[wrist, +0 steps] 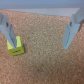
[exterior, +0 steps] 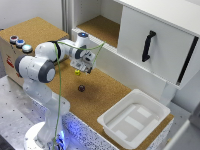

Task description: Go towards the purple block and pick it up

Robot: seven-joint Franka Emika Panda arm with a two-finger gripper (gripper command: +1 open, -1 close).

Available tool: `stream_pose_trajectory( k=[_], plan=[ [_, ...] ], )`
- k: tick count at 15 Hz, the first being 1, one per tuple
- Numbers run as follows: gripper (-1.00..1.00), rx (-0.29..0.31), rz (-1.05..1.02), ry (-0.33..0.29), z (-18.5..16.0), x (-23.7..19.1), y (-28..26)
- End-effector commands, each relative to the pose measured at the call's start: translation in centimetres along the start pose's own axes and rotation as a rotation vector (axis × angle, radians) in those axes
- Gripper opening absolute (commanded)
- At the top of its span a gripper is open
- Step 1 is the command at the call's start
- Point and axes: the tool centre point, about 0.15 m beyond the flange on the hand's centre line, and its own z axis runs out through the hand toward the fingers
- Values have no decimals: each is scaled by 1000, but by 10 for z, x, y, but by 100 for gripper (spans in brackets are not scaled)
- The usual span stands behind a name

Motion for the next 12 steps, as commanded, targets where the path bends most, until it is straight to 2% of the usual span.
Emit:
stream_pose_trajectory(
  k=[1, 6, 7, 8, 12],
  plan=[
    [100, 1, 4, -93, -2, 19, -7],
    [100, 1, 4, -93, -2, 19, -7],
    [100, 1, -2, -4, 0, 4, -1],
    [100, -30, 3, 3, 0, -4, -3],
    [100, -72, 92, -19, -2, -59, 36]
  ],
)
